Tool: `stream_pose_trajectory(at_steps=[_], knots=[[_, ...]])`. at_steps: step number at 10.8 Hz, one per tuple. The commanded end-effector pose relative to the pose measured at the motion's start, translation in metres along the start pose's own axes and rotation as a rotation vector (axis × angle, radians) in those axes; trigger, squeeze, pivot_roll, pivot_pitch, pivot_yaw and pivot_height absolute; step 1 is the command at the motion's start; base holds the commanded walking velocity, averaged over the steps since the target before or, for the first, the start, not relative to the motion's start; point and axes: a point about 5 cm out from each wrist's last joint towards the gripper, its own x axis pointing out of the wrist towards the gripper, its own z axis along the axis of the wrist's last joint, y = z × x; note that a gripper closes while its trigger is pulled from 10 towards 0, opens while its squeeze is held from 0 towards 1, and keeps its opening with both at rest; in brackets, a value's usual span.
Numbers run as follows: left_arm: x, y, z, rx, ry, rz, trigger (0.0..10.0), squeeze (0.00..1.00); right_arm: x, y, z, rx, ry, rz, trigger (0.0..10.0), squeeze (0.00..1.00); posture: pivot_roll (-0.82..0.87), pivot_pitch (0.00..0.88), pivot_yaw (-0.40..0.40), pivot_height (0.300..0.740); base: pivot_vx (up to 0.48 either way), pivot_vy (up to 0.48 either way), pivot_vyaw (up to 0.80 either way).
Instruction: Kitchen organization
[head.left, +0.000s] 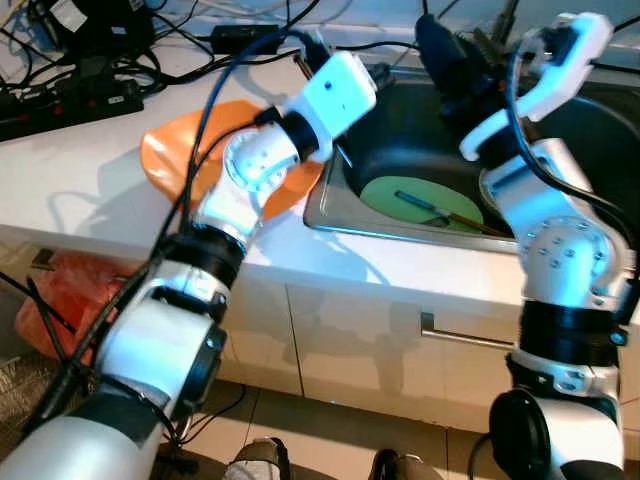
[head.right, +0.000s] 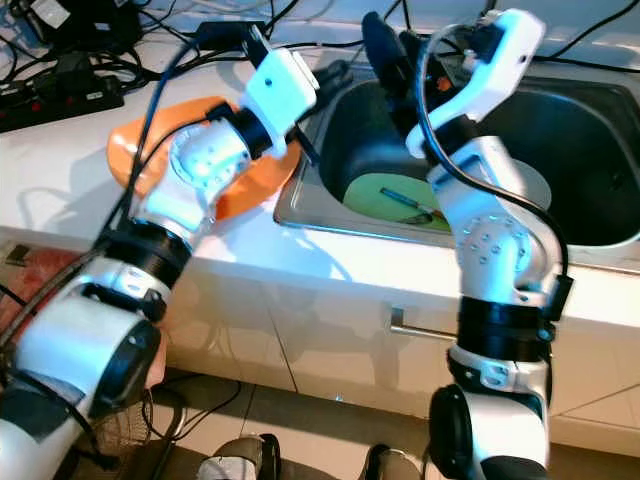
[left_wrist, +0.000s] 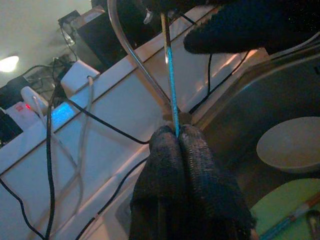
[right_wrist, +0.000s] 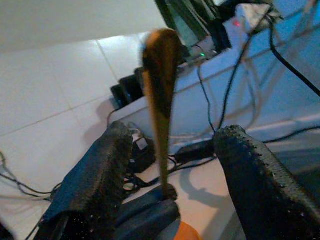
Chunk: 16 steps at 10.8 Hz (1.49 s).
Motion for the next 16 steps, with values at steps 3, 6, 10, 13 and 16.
stream_pose_trajectory(at_steps=[3, 6, 10, 13, 16], knots=[[-0.001, -0.001, 0.003, 0.016, -0.005, 0.0, 0.0, 0.0, 0.011, 0.004, 0.006, -0.013, -0.032, -0.003, 10.0, 0.0, 0.07, 0.095, 0.041, 0.74, 0.0, 0.0, 0.0], [0.0, -0.004, 0.004, 0.01, -0.005, -0.007, 0.0, 0.0, 0.017, 0.003, 0.005, -0.003, -0.042, -0.015, 0.0, 0.0, 0.07, 0.095, 0.043, 0.74, 0.0, 0.0, 0.0], [0.001, -0.007, 0.006, 0.012, -0.008, -0.008, 0.0, 0.0, 0.02, -0.009, 0.0, -0.005, -0.005, -0.117, 0.0, 0.0, 0.07, 0.1, 0.041, 0.74, 0.0, 0.0, 0.0], [0.002, -0.011, 0.007, 0.028, -0.012, -0.012, 0.0, 0.0, 0.021, -0.02, -0.001, -0.021, 0.021, -0.21, 0.0, 0.0, 0.06, 0.102, 0.042, 0.74, 0.0, 0.0, 0.0], [0.003, -0.011, 0.008, 0.057, -0.013, -0.007, 0.0, 0.0, 0.019, -0.035, -0.005, -0.05, 0.081, -0.331, 0.0, 0.0, 0.06, 0.103, 0.04, 0.74, 0.0, 0.0, 0.0]])
